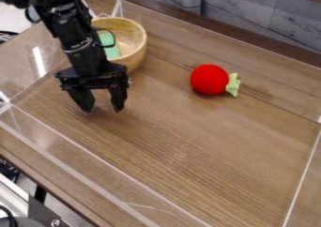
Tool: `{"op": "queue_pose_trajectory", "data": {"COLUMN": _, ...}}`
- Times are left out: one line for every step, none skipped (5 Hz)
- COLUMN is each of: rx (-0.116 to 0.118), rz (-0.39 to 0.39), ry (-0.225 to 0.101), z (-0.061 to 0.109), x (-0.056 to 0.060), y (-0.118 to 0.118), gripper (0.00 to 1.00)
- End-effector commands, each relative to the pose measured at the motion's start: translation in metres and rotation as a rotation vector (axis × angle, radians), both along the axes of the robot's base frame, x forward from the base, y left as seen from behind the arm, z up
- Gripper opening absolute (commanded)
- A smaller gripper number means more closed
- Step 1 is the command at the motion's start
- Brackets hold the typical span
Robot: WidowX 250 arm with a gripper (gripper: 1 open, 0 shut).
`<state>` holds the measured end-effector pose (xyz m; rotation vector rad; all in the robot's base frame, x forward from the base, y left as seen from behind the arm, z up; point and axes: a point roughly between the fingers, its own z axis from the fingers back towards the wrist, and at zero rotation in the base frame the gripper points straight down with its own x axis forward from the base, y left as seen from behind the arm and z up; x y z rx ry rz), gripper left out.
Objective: Remove the green stick from the brown bowl and put it on the table
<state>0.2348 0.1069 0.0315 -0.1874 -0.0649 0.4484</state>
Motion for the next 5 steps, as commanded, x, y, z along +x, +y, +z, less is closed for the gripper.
{"op": "queue_pose_trajectory", "data": {"rx": 0.013, "rz": -0.035, "ry": -0.081, "z": 0.028, "x": 0.009, "y": -0.016, "gripper": 1.00}}
{"op": "queue_pose_trajectory", "data": {"rx": 0.014, "rz": -0.062, "ry": -0.093, "z": 0.033, "x": 0.011, "y": -0.040, "gripper": 1.00}}
{"op": "queue_pose_trajectory", "data": {"rx": 0.014, "rz": -0.097, "ry": -0.114, "z": 0.045, "x": 0.014, "y": -0.039, "gripper": 1.00}}
{"op": "queue_pose_trajectory", "data": {"rx": 0.015, "rz": -0.130, "ry": -0.137, "z": 0.059, "x": 0.019, "y": -0.037, "gripper": 1.00}}
{"op": "queue_pose_trajectory", "data": {"rx": 0.028, "rz": -0.142, "ry": -0.160, "z": 0.063, "x": 0.026, "y": -0.045, "gripper": 1.00}}
